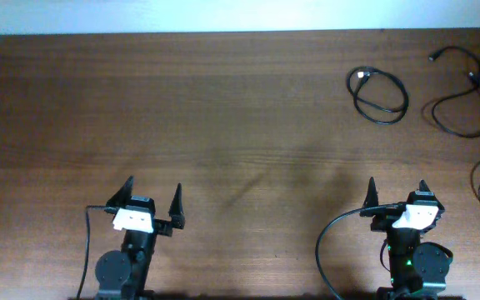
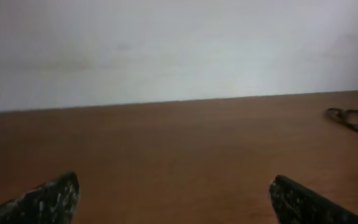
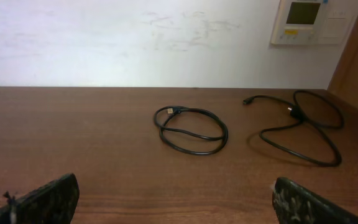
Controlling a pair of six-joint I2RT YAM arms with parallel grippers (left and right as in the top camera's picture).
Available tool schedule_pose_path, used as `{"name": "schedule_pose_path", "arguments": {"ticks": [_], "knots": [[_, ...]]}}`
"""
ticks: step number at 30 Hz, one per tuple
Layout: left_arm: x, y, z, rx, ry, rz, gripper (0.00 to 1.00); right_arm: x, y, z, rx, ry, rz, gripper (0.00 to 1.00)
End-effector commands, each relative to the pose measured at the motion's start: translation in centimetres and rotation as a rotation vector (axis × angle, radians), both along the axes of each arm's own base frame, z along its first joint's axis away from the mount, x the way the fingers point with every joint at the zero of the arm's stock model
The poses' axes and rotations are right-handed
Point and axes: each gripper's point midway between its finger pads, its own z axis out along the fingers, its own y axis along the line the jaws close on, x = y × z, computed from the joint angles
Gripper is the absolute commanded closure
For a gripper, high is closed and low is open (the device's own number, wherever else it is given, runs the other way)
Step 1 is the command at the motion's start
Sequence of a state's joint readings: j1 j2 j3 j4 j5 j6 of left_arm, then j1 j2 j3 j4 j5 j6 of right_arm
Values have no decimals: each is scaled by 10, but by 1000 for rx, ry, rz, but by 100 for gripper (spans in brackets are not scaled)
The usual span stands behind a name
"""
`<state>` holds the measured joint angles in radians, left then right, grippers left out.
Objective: Untangle cables
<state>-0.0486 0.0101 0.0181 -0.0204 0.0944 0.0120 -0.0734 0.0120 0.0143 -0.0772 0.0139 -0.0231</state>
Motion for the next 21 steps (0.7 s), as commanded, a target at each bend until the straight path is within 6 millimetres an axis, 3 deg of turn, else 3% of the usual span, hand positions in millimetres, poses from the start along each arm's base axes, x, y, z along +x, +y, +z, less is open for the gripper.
{"name": "schedule_pose_path", "arguments": {"ticks": [1, 5, 21], "knots": [[1, 21, -19, 24, 65, 121, 1, 0, -1, -3, 1, 2, -1, 2], [1, 33, -18, 24, 63, 174, 1, 0, -1, -3, 1, 2, -1, 1], [1, 29, -19, 30, 65, 153, 1, 0, -1, -3, 1, 2, -1, 2]]}}
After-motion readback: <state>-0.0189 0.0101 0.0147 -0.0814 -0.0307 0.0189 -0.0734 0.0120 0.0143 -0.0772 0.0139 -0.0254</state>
